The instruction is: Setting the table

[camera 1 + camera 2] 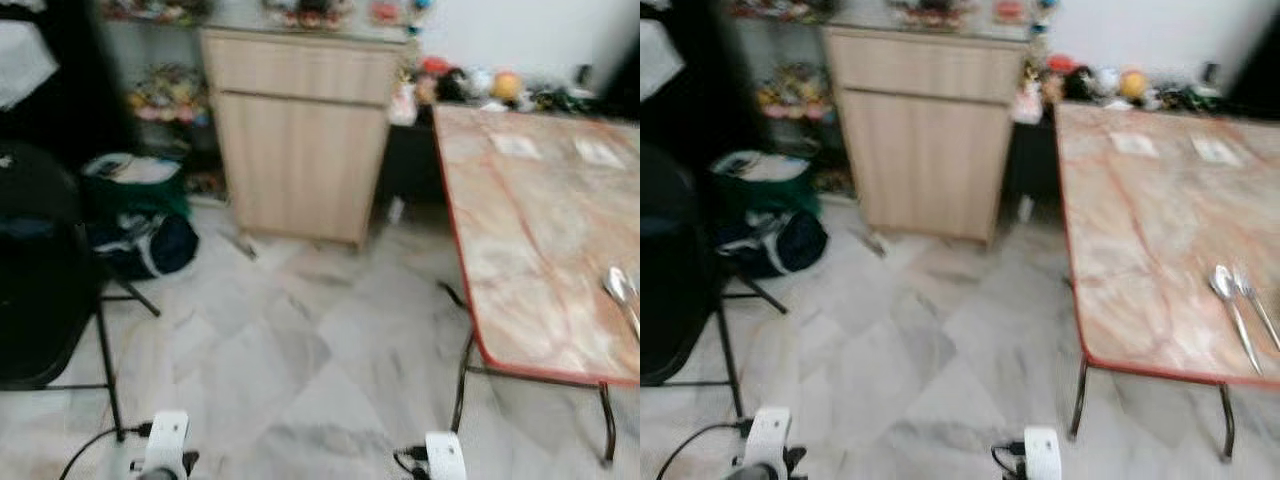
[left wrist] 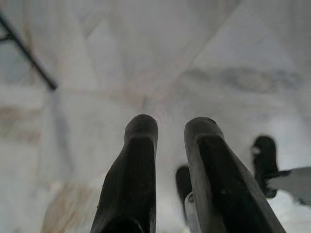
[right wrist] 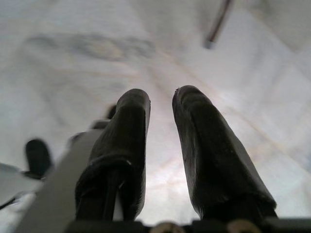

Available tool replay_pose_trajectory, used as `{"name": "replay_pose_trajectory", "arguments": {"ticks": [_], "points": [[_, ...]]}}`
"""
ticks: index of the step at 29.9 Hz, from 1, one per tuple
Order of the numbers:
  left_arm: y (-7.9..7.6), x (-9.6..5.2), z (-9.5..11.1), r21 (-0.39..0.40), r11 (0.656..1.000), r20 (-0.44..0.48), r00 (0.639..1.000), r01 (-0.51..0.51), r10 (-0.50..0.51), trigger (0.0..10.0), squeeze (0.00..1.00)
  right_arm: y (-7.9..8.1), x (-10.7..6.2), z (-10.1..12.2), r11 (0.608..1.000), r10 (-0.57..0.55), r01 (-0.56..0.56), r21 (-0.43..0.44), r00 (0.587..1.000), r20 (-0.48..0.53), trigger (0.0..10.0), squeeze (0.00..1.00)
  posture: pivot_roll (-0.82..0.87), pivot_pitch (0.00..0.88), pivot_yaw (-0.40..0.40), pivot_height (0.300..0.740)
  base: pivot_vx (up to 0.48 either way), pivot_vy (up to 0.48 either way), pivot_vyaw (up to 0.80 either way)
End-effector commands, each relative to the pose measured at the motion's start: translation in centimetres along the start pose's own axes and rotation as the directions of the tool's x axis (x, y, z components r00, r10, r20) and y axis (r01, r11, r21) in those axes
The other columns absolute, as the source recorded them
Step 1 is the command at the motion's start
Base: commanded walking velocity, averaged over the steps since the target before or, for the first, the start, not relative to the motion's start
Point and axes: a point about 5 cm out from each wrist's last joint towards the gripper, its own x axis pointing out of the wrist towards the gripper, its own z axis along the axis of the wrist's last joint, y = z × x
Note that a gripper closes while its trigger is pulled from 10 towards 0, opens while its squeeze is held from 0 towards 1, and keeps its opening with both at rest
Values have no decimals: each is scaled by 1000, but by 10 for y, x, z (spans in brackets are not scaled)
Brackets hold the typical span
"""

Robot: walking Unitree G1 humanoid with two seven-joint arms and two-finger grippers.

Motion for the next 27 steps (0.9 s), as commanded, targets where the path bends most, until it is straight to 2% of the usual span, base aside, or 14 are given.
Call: {"name": "replay_pose_trajectory", "arguments": {"ticks": [1, 9, 24, 27], "points": [[6, -6, -25, -21, 1000, -103, 995, 5, -7, 10000, 0, -17, 8, 34, 988, 117, -114, 107, 993, -19, 10000, 0, 158, 0, -97, 740, 0, 0, -719], [5, -6, -25, 3, 1000, -106, 994, 7, -7, 10000, 0, -17, 8, 35, 987, 109, -108, 121, 994, -6, 10000, 0, 160, 0, -96, 740, 0, 0, 0], [7, -6, -25, 22, 1000, -102, 995, 6, -4, 10000, 0, -17, 8, 34, 989, 98, -96, 114, 995, -9, 10000, 0, 161, 0, -93, 740, 0, -316, 0], [8, -6, -26, 22, 1000, -111, 994, 0, 2, 10000, 0, -17, 8, 34, 989, 95, -93, 111, 995, -13, 10000, 0, 161, 0, -93, 740, 0, 0, 0]]}}
